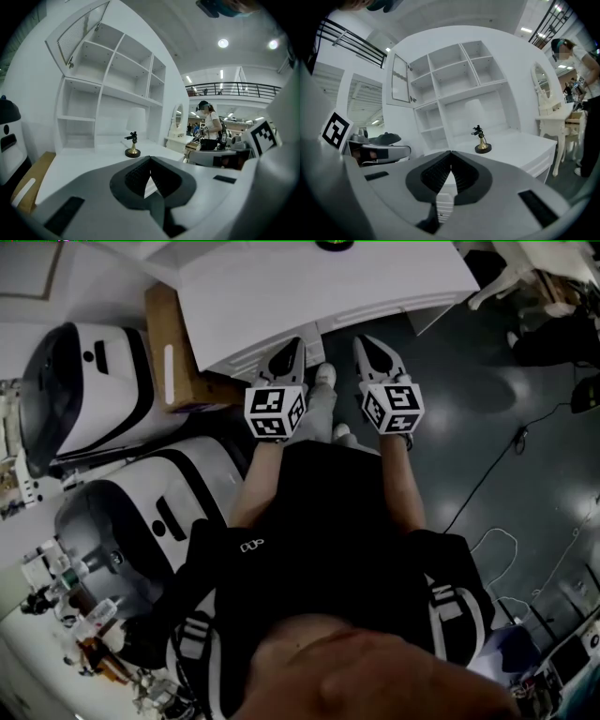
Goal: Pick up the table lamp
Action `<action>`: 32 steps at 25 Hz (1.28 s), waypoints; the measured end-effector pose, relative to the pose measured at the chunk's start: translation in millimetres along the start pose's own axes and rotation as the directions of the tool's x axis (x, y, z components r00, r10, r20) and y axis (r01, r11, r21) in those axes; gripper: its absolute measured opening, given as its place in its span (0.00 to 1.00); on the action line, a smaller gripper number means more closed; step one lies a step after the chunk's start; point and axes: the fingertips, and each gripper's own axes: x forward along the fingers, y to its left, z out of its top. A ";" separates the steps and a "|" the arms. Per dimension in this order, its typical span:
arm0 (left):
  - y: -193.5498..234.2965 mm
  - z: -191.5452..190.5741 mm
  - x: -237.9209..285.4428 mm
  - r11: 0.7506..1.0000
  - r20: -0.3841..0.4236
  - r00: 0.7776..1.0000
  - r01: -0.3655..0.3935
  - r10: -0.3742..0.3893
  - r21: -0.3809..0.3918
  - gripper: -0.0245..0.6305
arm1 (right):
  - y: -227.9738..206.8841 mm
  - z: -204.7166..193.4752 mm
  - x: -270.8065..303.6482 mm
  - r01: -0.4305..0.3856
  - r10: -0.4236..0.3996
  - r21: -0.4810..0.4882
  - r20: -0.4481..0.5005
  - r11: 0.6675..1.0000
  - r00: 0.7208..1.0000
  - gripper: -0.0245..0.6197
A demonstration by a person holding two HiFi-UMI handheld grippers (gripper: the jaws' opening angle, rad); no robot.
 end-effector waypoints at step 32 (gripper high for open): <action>84.2 -5.4 203.1 0.999 -0.154 0.988 0.010 -0.018 -0.052 0.05 | -111.4 9.8 196.2 -0.032 0.032 -0.065 -0.007 0.997 0.999 0.07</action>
